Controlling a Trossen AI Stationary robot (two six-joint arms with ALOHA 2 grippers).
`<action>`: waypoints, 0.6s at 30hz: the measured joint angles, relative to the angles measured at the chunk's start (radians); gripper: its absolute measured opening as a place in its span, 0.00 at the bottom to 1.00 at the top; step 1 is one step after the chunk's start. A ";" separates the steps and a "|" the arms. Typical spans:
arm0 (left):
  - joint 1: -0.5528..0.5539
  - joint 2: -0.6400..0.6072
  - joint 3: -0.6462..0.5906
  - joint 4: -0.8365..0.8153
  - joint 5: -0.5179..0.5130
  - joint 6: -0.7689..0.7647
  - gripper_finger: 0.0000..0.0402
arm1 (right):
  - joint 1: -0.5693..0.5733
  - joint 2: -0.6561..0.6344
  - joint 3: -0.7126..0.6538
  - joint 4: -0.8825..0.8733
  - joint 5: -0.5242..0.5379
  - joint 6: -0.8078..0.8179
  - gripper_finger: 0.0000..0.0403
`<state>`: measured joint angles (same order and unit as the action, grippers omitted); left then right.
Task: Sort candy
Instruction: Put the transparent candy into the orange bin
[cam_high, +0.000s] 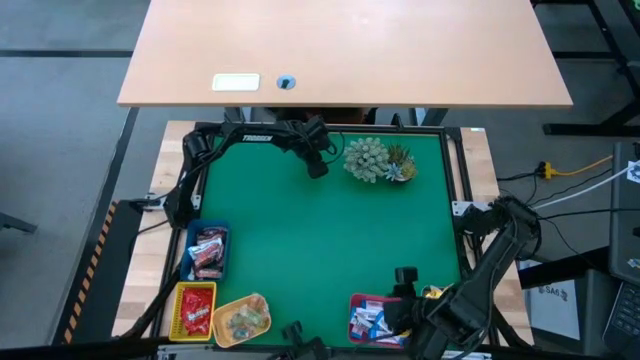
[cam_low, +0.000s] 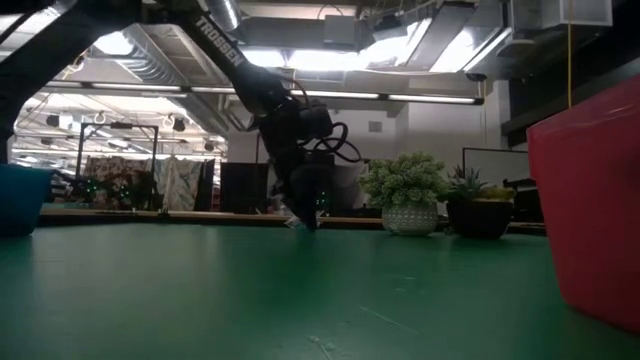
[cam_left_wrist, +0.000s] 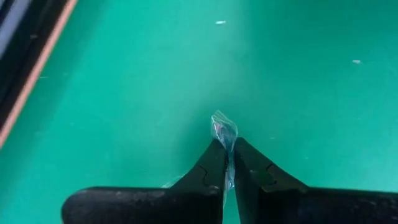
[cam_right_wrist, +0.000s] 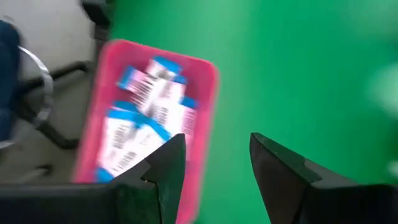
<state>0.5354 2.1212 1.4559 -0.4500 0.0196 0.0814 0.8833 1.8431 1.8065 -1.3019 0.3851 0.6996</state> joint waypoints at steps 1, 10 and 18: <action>-0.006 0.000 0.000 0.000 0.000 0.000 0.01 | 0.000 -0.011 0.000 -0.026 0.015 -0.014 0.45; -0.078 -0.008 0.001 -0.003 0.002 0.000 0.00 | 0.000 -0.165 -0.005 -0.159 0.199 -0.104 0.45; -0.170 -0.011 0.074 -0.021 0.006 -0.002 0.00 | -0.095 -0.441 -0.163 0.018 0.243 -0.315 0.45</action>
<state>0.3655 2.1098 1.5303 -0.4710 0.0259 0.0799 0.7880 1.4022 1.6434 -1.2842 0.6278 0.3842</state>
